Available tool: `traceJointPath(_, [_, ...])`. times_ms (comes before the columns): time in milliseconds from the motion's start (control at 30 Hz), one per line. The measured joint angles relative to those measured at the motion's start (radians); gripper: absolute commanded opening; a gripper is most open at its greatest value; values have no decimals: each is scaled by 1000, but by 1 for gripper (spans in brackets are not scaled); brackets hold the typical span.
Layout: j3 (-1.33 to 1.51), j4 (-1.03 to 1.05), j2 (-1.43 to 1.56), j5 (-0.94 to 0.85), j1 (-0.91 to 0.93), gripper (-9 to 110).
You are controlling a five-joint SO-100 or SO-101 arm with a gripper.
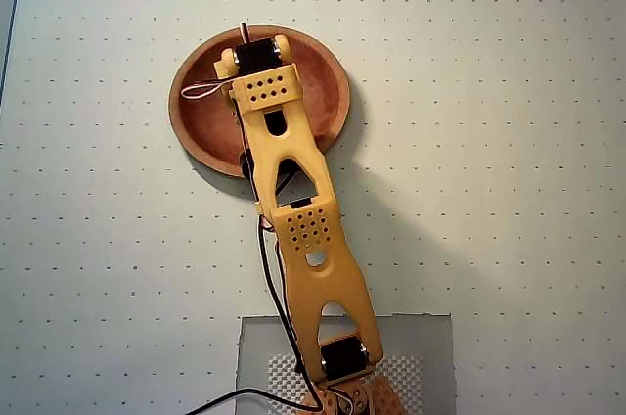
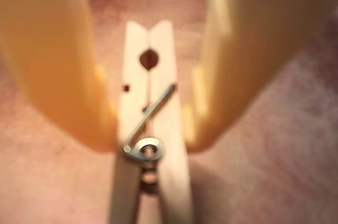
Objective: Grasp a clothespin and put it in the bowl.
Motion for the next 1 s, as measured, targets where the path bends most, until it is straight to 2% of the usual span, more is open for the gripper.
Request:
traceJointPath(367, [-9,0,0,0,15,-2])
traceJointPath(667, [-9,0,-35,0,15,19])
traceJointPath(1000, [-9,0,-43,0,-14,20])
